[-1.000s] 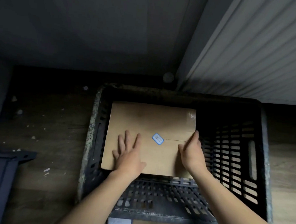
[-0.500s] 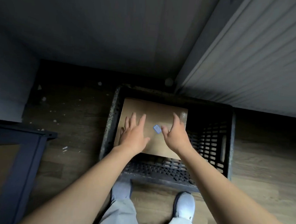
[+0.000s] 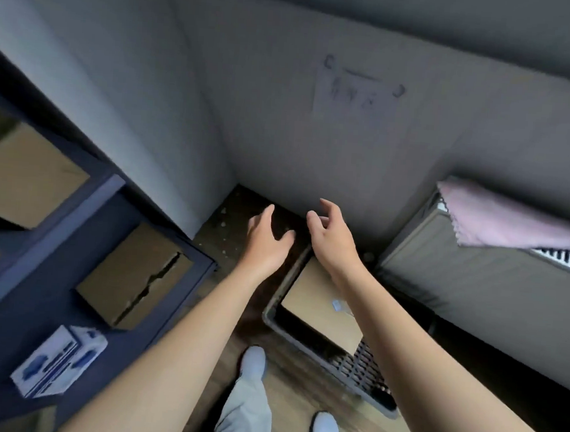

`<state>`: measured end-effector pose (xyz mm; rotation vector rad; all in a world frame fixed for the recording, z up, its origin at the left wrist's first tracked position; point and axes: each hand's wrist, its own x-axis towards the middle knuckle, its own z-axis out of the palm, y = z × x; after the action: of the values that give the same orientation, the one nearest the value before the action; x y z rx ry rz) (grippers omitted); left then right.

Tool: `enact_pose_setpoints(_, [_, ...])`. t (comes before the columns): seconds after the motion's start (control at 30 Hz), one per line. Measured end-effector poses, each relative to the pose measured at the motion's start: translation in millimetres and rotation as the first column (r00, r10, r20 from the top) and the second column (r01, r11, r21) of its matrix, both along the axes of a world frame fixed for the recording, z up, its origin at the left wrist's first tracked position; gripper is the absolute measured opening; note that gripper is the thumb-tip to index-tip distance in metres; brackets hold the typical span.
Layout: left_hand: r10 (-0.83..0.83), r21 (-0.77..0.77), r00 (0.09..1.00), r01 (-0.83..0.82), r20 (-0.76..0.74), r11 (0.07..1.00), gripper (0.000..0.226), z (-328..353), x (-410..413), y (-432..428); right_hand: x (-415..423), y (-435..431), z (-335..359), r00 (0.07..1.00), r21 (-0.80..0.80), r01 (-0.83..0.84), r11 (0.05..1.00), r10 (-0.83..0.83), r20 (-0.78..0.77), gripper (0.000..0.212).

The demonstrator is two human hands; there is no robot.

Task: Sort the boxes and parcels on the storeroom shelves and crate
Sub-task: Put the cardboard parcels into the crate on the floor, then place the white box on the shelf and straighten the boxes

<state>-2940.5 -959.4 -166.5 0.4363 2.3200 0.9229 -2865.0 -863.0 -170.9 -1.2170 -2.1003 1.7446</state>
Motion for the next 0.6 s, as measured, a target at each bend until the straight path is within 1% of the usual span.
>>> enact_pose_setpoints(0.13, [0.152, 0.094, 0.981, -0.141, -0.118, 0.986, 0.066, 93.7, -1.9, -44.7, -17.0, -39.4, 98.5, 0.978, 0.061, -0.13, 0.99, 0.138, -0.159, 0.046])
enact_pose_setpoints(0.3, [0.335, 0.223, 0.912, -0.284, -0.238, 0.933, 0.066, 186.7, -5.2, -115.3, -41.8, -96.5, 190.7, 0.901, 0.12, -0.271, 0.955, 0.296, -0.316, 0.041])
enact_pose_setpoints(0.4, [0.435, 0.294, 0.848, -0.351, -0.304, 0.889, 0.066, 232.5, -9.0, -164.5, -57.8, -142.5, 236.5, 0.827, 0.152, -0.361, 0.92, 0.391, -0.404, 0.04])
enact_pose_setpoints(0.5, [0.533, 0.39, 0.781, -0.403, -0.325, 0.828, 0.064, 277.2, -12.7, -215.2, -71.2, -196.1, 279.7, 0.736, 0.206, -0.437, 0.876, 0.48, -0.477, 0.039])
enact_pose_setpoints(0.6, [0.581, 0.452, 0.713, -0.401, -0.393, 0.797, 0.062, 319.0, -14.6, -269.3, -82.8, -252.6, 317.0, 0.653, 0.257, -0.484, 0.836, 0.541, -0.531, 0.038])
